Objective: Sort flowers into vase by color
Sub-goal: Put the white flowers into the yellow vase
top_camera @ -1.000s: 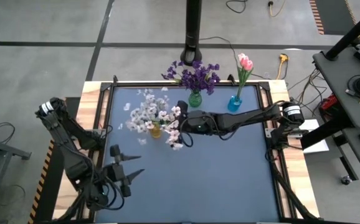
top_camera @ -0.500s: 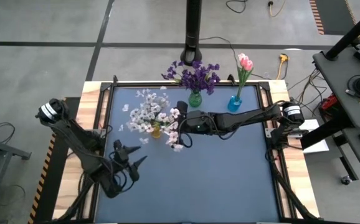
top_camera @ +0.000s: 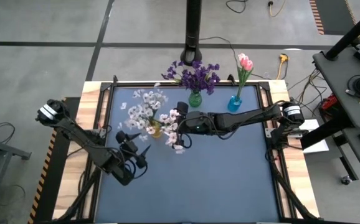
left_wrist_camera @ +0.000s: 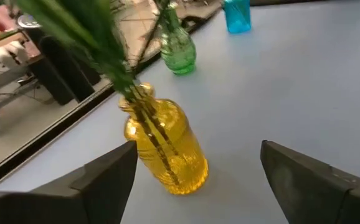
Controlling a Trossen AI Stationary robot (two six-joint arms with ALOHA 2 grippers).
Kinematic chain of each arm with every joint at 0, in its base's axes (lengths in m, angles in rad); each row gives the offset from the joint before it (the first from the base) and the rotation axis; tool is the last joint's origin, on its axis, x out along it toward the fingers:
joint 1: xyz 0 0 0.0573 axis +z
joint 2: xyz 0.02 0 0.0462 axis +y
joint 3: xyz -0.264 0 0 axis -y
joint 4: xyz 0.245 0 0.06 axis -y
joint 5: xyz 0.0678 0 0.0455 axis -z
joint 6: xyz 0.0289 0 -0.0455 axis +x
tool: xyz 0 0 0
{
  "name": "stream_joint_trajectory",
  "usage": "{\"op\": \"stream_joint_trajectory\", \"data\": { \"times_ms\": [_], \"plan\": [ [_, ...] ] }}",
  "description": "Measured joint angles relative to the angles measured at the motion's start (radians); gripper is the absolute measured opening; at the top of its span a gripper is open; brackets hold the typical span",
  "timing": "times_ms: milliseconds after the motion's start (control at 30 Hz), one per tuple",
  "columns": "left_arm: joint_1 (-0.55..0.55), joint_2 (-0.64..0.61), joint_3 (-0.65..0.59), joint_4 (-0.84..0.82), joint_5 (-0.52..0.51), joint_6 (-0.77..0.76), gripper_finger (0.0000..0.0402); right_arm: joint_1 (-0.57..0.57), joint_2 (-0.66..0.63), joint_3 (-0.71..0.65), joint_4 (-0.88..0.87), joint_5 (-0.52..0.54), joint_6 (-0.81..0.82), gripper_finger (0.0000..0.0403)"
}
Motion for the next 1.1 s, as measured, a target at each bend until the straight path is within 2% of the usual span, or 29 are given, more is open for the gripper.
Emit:
{"op": "stream_joint_trajectory", "data": {
  "times_ms": [167,333,433,600,867,1100],
  "plan": [
    [0.003,0.011,0.010,0.014,0.009,0.013,0.0325,0.000,0.000,0.000,-0.009,0.000,0.017,0.0020],
    [0.003,0.011,0.036,0.030,0.078,0.042,0.0324,0.000,0.000,0.000,-0.013,0.000,-0.003,0.0020],
    [0.005,0.011,0.036,0.030,0.043,0.117,0.0325,0.000,0.000,0.000,-0.015,0.000,-0.019,0.0020],
    [0.007,0.008,0.034,0.030,0.058,0.001,0.0340,0.000,0.000,0.000,-0.018,0.000,-0.009,0.0020],
    [0.019,0.010,-0.029,0.034,0.097,-0.094,0.0396,0.000,0.000,-0.001,-0.024,0.000,0.014,0.0020],
    [0.022,0.027,-0.027,0.076,0.106,-0.075,0.0372,0.000,-0.001,-0.002,-0.027,0.000,0.025,0.0020]
  ]
}}
